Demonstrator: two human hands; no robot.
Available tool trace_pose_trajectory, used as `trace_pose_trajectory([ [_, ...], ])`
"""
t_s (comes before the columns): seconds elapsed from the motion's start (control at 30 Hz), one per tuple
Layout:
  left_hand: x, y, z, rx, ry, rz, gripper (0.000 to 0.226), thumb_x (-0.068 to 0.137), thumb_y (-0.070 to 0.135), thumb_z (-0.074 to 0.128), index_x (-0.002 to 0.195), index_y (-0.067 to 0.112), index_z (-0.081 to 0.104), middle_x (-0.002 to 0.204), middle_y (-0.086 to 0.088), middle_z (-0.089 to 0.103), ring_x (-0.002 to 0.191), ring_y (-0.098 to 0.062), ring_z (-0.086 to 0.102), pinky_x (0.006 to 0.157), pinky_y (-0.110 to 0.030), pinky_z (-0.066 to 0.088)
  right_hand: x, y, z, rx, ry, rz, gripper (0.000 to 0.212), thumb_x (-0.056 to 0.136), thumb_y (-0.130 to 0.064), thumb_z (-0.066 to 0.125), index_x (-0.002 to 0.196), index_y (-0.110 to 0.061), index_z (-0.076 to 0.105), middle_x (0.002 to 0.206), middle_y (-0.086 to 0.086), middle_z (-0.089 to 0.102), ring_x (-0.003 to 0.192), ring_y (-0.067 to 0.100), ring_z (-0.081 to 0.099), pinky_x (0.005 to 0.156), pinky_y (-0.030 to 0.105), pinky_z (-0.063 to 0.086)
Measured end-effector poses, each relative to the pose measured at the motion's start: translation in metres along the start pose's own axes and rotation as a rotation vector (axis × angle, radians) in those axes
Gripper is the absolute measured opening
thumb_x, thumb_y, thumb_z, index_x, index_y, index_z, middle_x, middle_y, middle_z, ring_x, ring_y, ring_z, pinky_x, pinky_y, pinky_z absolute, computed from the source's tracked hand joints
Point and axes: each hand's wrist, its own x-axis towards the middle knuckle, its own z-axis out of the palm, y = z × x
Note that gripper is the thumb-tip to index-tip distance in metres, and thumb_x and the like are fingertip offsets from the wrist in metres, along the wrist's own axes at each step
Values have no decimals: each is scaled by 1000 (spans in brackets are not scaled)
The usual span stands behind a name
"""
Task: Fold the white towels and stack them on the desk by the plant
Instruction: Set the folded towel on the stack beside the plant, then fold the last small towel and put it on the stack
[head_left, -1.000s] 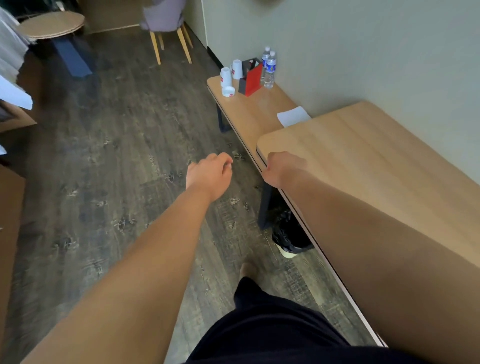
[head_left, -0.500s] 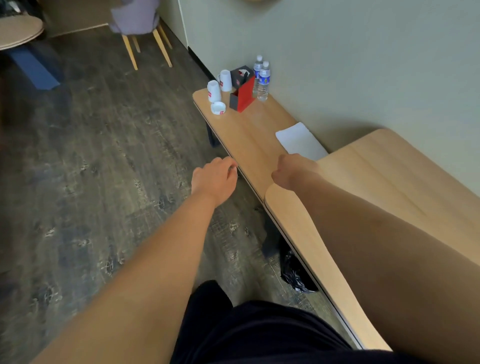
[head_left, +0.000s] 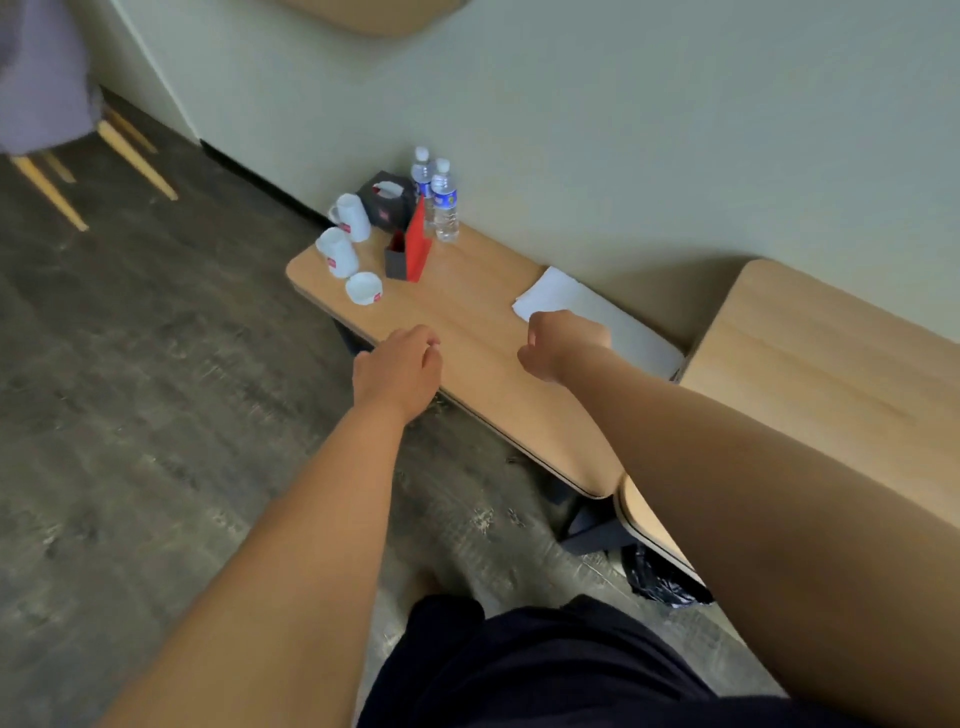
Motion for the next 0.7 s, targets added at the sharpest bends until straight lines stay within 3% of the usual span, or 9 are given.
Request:
trace_pose_trajectory([
  [0.17,62,-16,-2,9,-79,57,29,98,27,34,117,22,56,117,-1,59,103,-25,56,86,-38,33,25,-16,-6,109,12,144,24,91,-25,45,109,-18,58,105,2,61,84,22,55,58,25,34],
  [0.47,153,26,33,-12,-168,189,28,99,24,35,116,22,56,115,-1,59,101,-23,56,79,-33,32,99,22,-12,135,-21,287,21,91,-28,45,108,-20,55,102,-1,58,83,20,53,62,27,35],
  [0.7,230,55,46,-1,-214,172,25,98,24,37,110,23,58,111,0,59,100,-22,57,87,-36,39,177,71,-14,218,-90,372,23,90,-24,45,110,-22,56,105,-1,59,85,20,53,64,26,35],
])
